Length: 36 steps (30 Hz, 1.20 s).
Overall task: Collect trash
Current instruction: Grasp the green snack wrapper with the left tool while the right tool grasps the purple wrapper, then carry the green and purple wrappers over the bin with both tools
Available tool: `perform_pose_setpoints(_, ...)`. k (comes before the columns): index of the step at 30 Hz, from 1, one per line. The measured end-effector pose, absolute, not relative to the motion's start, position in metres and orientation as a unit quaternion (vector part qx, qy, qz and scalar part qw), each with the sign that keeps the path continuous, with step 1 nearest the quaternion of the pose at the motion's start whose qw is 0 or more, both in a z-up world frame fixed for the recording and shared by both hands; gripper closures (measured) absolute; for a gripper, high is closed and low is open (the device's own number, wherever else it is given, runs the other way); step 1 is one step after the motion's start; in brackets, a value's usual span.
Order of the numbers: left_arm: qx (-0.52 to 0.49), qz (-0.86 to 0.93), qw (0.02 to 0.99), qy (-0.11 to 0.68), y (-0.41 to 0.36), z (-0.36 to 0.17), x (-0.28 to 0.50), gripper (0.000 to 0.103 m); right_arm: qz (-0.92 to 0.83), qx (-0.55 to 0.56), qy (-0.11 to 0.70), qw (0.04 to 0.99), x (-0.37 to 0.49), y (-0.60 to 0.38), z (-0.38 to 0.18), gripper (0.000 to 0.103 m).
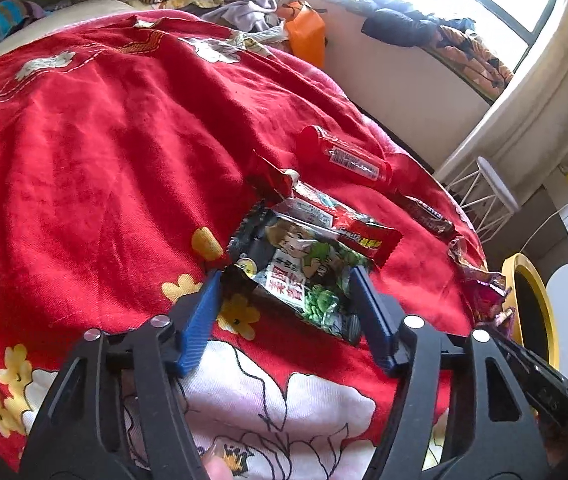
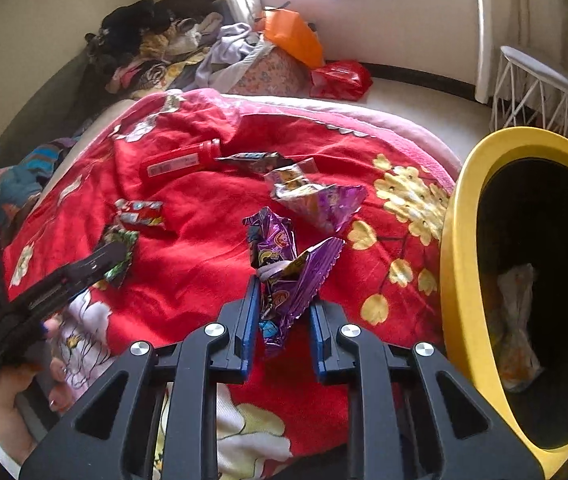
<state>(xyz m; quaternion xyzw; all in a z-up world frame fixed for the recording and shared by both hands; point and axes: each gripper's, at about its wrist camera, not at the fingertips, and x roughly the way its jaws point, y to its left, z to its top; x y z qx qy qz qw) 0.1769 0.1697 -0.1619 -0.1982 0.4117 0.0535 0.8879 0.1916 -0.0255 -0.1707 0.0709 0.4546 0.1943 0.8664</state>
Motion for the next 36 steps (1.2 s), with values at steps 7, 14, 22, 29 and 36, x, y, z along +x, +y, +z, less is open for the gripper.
perform_pose_setpoints(7,-0.201,0.058,0.888,0.409,0.172,-0.161,0.176,0.081,0.222,0.048,0.440,0.869,0.179,-0.016,-0.160,0.083)
perform_pose_setpoints(14,-0.203,0.026,0.897,0.392,0.170,-0.148,0.167,0.095,0.235,0.037,0.432,0.870,0.169,-0.012,-0.156,0.083)
perform_pose_setpoints(22,-0.177,-0.007,0.906,0.385,0.149,-0.130,0.154,0.097,0.250,0.031,0.415,0.874,0.160,-0.011,-0.144,0.083)
perform_pose_setpoints(29,-0.158,-0.027,0.916,0.367,0.134,-0.108,0.149,0.097,0.252,0.033,0.395,0.883,0.152,-0.020,-0.129,0.083)
perform_pose_setpoints(36,-0.144,-0.044,0.924,0.352,0.117,-0.093,0.145,0.097,0.243,0.041,0.378,0.893,0.149,-0.037,-0.116,0.083)
